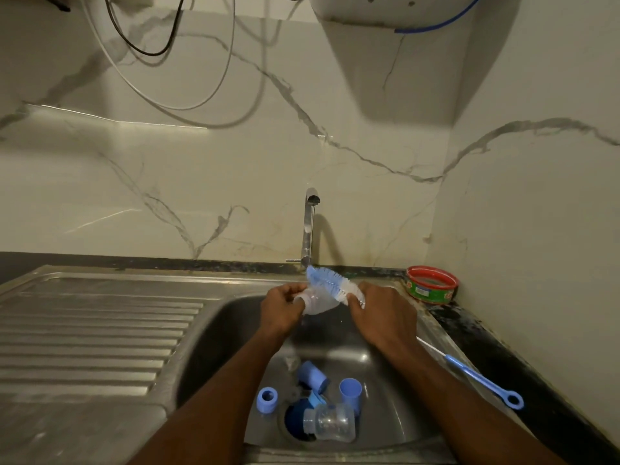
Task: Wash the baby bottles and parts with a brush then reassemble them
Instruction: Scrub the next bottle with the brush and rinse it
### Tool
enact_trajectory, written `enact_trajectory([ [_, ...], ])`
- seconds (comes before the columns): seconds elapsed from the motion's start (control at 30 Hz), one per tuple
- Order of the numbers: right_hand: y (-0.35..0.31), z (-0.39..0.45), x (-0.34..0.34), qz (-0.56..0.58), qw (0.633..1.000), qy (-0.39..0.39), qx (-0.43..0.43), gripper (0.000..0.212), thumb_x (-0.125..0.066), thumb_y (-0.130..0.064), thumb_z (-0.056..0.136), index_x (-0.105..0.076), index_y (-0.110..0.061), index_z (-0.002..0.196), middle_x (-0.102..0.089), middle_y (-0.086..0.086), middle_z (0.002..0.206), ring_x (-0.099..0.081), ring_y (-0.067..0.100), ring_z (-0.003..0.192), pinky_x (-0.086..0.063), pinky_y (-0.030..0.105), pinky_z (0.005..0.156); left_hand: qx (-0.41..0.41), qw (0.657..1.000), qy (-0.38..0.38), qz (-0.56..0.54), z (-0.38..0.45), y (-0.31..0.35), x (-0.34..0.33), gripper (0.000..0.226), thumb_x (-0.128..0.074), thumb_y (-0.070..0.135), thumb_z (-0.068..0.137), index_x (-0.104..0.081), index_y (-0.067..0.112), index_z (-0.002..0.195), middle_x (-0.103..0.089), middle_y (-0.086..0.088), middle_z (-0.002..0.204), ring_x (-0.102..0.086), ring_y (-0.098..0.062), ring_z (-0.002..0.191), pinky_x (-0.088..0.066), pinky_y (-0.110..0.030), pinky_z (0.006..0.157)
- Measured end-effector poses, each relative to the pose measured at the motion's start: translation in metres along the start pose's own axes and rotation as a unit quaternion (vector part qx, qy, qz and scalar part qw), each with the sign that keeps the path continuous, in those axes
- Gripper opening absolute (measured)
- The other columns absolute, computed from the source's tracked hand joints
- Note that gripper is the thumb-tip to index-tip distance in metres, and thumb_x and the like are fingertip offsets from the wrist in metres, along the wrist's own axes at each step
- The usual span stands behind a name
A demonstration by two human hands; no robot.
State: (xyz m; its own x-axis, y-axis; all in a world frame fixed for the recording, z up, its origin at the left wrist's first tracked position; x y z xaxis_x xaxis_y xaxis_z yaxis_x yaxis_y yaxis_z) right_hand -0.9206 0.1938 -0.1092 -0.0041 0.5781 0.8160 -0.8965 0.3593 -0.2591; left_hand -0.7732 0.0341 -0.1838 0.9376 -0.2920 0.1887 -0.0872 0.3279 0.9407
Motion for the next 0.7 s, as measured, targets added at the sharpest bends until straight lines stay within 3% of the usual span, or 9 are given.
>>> enact_trajectory([
  [0.1, -0.017, -0.011, -0.011, 0.033, 0.996, -0.041, 0.067, 0.039, -0.047, -0.057, 0.099, -0.063, -0.028, 0.121, -0.072, -0.001, 0.103, -0.066, 0.017, 0.089, -0.055, 0.035, 0.076, 0.031, 0.999, 0.009, 0.016, 0.0, -0.015, 0.004, 0.021, -0.063, 0.012, 0.098, -0.065, 0.012, 0.119, -0.07, -0.008, 0.115, -0.068, -0.018, 0.101, -0.059, -0.032, 0.085],
  [0.17, -0.023, -0.013, -0.011, 0.038, 0.996, -0.04, 0.077, 0.039, -0.048, -0.057, 0.098, -0.064, -0.03, 0.121, -0.072, -0.002, 0.104, -0.066, 0.016, 0.089, -0.053, 0.033, 0.075, 0.035, 0.999, -0.015, -0.011, -0.001, -0.018, 0.0, 0.02, -0.063, 0.013, 0.099, -0.061, 0.014, 0.119, -0.07, -0.011, 0.115, -0.071, -0.016, 0.095, -0.062, -0.033, 0.081],
  [0.27, -0.01, -0.003, 0.0, 0.005, 1.0, 0.005, 0.019, 0.037, -0.048, -0.054, 0.1, -0.063, -0.029, 0.124, -0.071, -0.001, 0.111, -0.066, 0.02, 0.096, -0.046, 0.031, 0.073, 0.063, 0.992, -0.07, -0.078, -0.009, -0.008, -0.011, 0.022, -0.055, 0.014, 0.104, -0.054, 0.018, 0.125, -0.068, -0.013, 0.114, -0.076, -0.024, 0.085, -0.061, -0.028, 0.066],
  [0.37, 0.005, 0.001, 0.003, -0.016, 1.0, 0.012, -0.016, 0.034, -0.048, -0.052, 0.1, -0.063, -0.03, 0.122, -0.071, 0.0, 0.111, -0.065, 0.021, 0.099, -0.044, 0.032, 0.072, 0.064, 0.986, -0.111, -0.106, -0.013, 0.003, -0.019, 0.027, -0.053, 0.01, 0.104, -0.05, 0.019, 0.13, -0.067, -0.019, 0.113, -0.077, -0.031, 0.082, -0.061, -0.029, 0.062],
  [0.47, -0.002, -0.005, -0.007, 0.008, 1.0, -0.02, 0.022, 0.036, -0.049, -0.054, 0.099, -0.063, -0.03, 0.121, -0.071, -0.001, 0.109, -0.065, 0.019, 0.096, -0.05, 0.033, 0.076, 0.043, 0.992, -0.078, -0.085, -0.008, -0.002, -0.012, 0.04, -0.064, 0.006, 0.096, -0.052, 0.019, 0.132, -0.062, -0.007, 0.115, -0.074, -0.025, 0.091, -0.063, -0.032, 0.072],
  [0.6, -0.021, -0.008, -0.011, 0.032, 0.994, -0.047, 0.089, 0.037, -0.051, -0.057, 0.097, -0.064, -0.031, 0.119, -0.071, -0.004, 0.104, -0.064, 0.016, 0.09, -0.052, 0.033, 0.077, 0.015, 0.999, -0.039, -0.011, -0.005, -0.01, 0.001, 0.036, -0.067, 0.01, 0.095, -0.058, 0.014, 0.13, -0.067, -0.01, 0.121, -0.068, -0.02, 0.105, -0.059, -0.044, 0.093],
  [0.7, -0.012, 0.001, -0.005, 0.026, 0.999, -0.017, 0.037, 0.039, -0.051, -0.055, 0.099, -0.063, -0.03, 0.126, -0.071, -0.002, 0.112, -0.065, 0.018, 0.097, -0.049, 0.032, 0.078, 0.039, 0.999, -0.021, 0.016, -0.004, -0.009, 0.001, 0.024, -0.065, 0.016, 0.097, -0.065, 0.011, 0.121, -0.07, -0.01, 0.112, -0.069, -0.02, 0.1, -0.06, -0.044, 0.091],
])
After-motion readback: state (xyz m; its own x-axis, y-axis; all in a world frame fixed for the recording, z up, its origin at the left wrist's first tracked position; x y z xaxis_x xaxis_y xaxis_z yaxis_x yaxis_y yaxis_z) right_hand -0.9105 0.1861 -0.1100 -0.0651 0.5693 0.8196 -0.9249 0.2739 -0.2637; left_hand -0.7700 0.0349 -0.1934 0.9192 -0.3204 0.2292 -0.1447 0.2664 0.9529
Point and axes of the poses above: each hand's wrist, its own z-axis towards the middle knuckle, its own x-axis out of the back of the hand, y = z × x, the point moved 7 cm from there along z, towards the middle knuckle
